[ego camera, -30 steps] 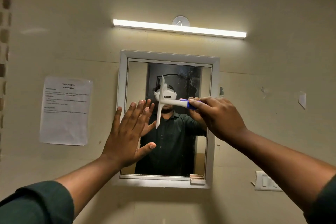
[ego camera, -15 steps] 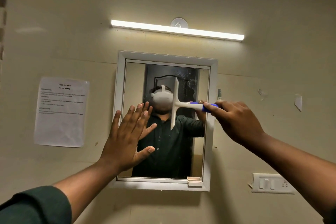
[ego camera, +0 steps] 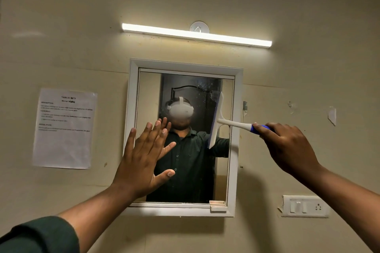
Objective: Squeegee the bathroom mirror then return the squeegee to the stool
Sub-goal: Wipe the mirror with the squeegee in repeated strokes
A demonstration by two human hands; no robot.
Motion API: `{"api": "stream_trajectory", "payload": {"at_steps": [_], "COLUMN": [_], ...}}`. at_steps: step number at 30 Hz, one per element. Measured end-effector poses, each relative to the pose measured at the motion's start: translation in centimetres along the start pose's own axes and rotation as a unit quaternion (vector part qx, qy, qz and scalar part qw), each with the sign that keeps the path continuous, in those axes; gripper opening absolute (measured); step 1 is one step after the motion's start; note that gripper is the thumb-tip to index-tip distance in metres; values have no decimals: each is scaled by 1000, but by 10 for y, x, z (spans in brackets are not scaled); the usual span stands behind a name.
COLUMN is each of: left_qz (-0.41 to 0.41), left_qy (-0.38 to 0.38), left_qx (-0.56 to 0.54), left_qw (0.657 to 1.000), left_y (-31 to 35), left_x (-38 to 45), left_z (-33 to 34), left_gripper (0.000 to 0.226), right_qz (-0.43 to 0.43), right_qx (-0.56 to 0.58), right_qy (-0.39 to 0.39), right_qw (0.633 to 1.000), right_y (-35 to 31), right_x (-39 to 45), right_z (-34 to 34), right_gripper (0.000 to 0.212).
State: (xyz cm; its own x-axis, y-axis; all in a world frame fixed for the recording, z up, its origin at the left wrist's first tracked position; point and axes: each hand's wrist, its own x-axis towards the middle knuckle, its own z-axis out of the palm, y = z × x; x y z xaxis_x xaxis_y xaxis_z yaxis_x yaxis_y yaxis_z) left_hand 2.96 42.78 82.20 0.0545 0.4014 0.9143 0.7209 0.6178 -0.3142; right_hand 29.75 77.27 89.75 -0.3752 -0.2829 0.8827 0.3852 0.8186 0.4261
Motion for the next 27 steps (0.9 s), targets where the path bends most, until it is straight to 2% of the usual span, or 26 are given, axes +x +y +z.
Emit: {"api": "stream_trajectory", "payload": {"at_steps": [7,11,17,22,27], "left_qz": [-6,0,3,-5,0], "left_qy": [3,-7,-14,-15,-9], "left_qx": [16,-4,-15,-6,-16], "left_qw": [1000,1000,1000,1000,1000], "left_y": [-10,-1,8,6,7], "left_x": [3,5,5,8,12], "left_z": [-4,-5,-4,-3,-4], "left_gripper": [97,98,98,99,99], "right_qz": [7,-19,-85,-101,-75], "right_qx": [40,68,22,-13,-17], "right_qy": [18,9,-15,-34,-39], "right_qw": [999,997,996,994,996], "right_y": [5,-35,-73,-66,-31], "right_x": [2,46,102,111,89], "right_z": [-3,-6,-18,-20,-25], "right_gripper": [38,43,46,52,49]}}
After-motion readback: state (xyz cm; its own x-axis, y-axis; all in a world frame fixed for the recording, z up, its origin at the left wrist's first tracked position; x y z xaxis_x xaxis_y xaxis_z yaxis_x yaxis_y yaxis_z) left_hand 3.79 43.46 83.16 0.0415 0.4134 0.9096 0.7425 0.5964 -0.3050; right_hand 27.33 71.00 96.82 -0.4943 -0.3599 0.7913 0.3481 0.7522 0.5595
